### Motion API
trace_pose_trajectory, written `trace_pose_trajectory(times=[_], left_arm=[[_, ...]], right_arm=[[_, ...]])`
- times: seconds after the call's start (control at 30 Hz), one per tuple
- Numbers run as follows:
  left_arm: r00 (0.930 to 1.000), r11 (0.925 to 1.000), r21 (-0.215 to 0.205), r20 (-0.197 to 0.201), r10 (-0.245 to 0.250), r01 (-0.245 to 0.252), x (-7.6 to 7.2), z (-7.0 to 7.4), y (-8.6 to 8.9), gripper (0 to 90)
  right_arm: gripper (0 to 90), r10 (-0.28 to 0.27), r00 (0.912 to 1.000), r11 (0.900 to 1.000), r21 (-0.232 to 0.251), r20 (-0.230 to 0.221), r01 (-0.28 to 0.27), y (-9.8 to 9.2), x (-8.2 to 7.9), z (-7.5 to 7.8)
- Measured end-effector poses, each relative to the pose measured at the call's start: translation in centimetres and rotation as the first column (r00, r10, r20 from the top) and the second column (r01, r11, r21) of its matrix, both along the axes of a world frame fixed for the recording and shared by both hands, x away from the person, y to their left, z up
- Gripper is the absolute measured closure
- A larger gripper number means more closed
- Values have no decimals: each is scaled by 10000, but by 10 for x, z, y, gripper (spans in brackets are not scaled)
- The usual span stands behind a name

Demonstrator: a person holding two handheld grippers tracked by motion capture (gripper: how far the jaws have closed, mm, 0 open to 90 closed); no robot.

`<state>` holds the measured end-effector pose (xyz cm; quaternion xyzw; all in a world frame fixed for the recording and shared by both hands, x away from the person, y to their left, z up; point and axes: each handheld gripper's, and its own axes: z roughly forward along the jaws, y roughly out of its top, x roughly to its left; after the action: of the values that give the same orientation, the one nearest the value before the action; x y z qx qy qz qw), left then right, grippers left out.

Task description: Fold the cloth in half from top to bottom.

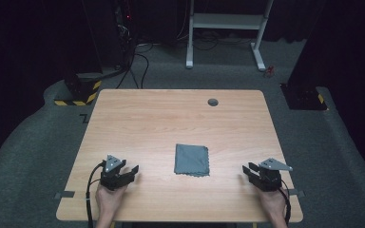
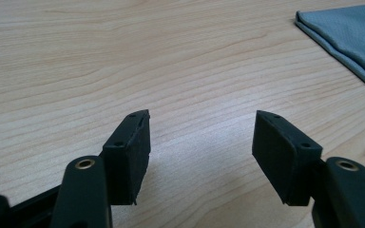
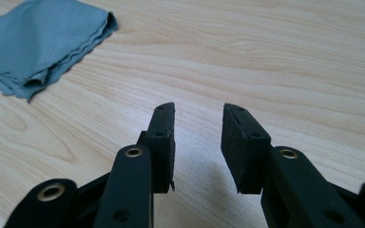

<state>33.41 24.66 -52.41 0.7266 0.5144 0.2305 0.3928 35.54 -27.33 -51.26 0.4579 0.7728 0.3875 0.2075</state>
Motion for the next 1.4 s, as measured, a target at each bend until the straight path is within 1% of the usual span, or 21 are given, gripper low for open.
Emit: trace_pose_trajectory(times=[0.17, 0.33, 0.4, 0.47, 0.5, 0.53, 0.57, 0.6, 0.67, 0.7, 0.8, 0.87, 0.9, 0.97, 1.03, 1.4], left_arm=[[9999, 9996, 284, -126, 6, -2, 1, -2, 0, 383], [9997, 9994, 340, -231, 22, -14, 2, -2, -1, 380], [9996, 9986, 520, -280, -31, 45, 3, -3, -2, 379], [9994, 9978, 665, -348, -32, 55, 3, -3, -4, 376], [9991, 9976, 692, -413, -49, 78, 3, -3, -5, 375], [9989, 9975, 700, -469, -50, 83, 4, -3, -5, 372], [9986, 9975, 700, -530, -36, 73, 4, -3, -5, 364], [9984, 9975, 704, -569, -32, 72, 5, -4, -5, 364], [9984, 9977, 679, -566, -18, 57, 4, -4, -5, 358], [9983, 9972, 751, -575, -20, 64, 4, -4, -5, 355], [9983, 9965, 837, -584, -11, 60, 3, -4, -7, 344], [9984, 9952, 978, -561, -50, 104, 3, -4, -8, 331], [9984, 9954, 949, -567, -70, 124, 3, -4, -8, 322], [9983, 9953, 960, -576, -82, 137, 3, -4, -9, 318], [9983, 9950, 983, -579, -108, 165, 3, -4, -9, 311], [9981, 9955, 932, -598, -128, 184, 4, -4, -9, 298]], right_arm=[[638, -79, 10000, 9996, -267, -52, 78, 0, 0, -3], [616, -163, 9998, 9987, -486, -74, 159, -1, 0, -5], [609, -159, 9999, 9980, -609, -52, 156, 0, 0, -6], [598, -180, 9998, 9979, -616, -66, 176, 0, 0, -7], [592, -129, 9999, 9976, -681, -38, 126, -1, 0, -7], [587, -159, 9998, 9974, -703, -81, 153, 0, 0, -8], [577, -198, 9995, 9969, -763, -229, 180, 0, 1, -9], [577, -198, 9995, 9969, -763, -229, 180, 0, 1, -9], [555, -280, 9994, 9959, -868, -221, 260, 1, 1, -9], [544, -294, 9992, 9950, -964, -283, 266, 1, 1, -9], [522, -305, 9992, 9938, -1077, -243, 278, 2, 2, -9], [482, -429, 9986, 9940, -1020, -316, 394, 1, 2, -9], [430, -550, 9971, 9955, -795, -524, 507, -1, 4, -9], [420, -514, 9971, 9962, -734, -570, 472, -2, 4, -9], [411, -492, 9974, 9953, -858, -534, 445, -1, 4, -10], [390, -507, 9971, 9955, -829, -573, 459, -1, 4, -10]])
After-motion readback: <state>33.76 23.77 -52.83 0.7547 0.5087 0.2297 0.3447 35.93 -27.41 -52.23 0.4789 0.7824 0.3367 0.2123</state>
